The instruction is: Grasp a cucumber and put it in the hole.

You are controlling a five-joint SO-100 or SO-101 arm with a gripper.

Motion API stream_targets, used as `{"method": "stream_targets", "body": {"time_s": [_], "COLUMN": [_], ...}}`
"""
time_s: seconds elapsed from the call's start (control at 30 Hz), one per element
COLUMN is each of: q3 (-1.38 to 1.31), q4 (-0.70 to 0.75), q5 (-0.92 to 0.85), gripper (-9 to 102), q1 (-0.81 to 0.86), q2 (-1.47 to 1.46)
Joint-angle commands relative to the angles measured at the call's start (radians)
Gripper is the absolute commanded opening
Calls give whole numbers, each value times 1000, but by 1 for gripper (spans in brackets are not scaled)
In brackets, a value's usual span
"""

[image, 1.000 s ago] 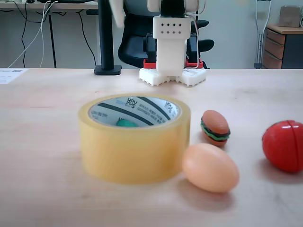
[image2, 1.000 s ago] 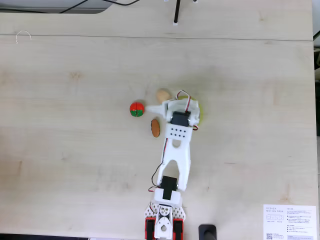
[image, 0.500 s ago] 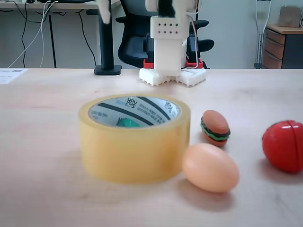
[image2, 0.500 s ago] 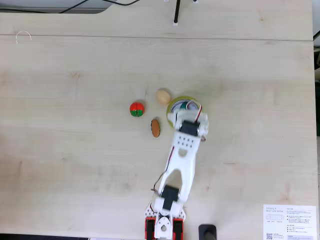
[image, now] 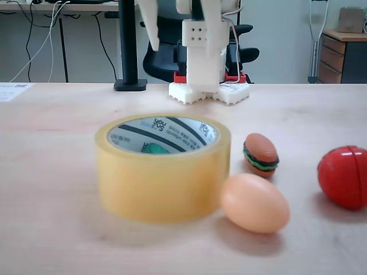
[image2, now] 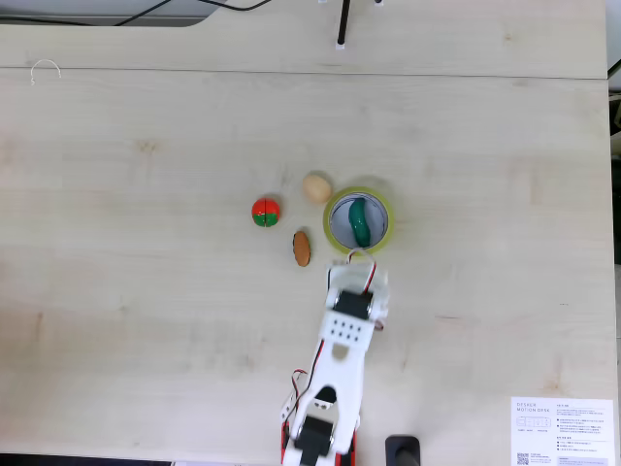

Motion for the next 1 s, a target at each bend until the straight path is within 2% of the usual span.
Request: {"method": "stream_targets", "body": {"time_s": [0.0, 0.3, 0.77, 0.97], "q3": [78, 295, 529, 730], "q4": [-49, -77, -84, -91], "q5": [5, 8, 14, 57], "gripper": [20, 19, 8, 8], "q1": [3, 3, 3, 3], "q2": [130, 298, 520, 819]}}
